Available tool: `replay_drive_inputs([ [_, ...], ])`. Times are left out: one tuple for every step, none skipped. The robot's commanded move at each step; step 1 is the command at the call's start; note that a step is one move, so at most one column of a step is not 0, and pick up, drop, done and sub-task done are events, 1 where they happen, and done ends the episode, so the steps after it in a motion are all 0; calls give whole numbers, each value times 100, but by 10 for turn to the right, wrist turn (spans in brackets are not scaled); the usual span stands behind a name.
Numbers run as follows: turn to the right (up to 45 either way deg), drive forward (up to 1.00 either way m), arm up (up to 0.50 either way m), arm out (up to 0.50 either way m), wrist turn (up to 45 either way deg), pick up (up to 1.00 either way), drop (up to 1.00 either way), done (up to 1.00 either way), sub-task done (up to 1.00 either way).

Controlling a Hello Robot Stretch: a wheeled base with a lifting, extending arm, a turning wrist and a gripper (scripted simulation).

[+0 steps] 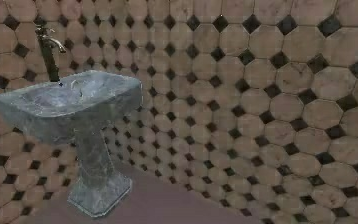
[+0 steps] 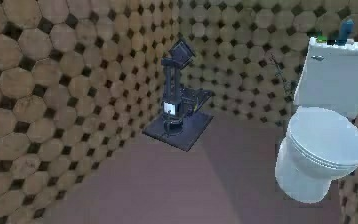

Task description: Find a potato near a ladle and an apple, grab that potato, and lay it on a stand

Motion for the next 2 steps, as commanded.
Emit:
replay_drive_inputs([
  [-450, 0, 0, 0, 0, 0, 0, 0, 0],
  [-450, 0, 0, 0, 0, 0, 0, 0, 0],
])
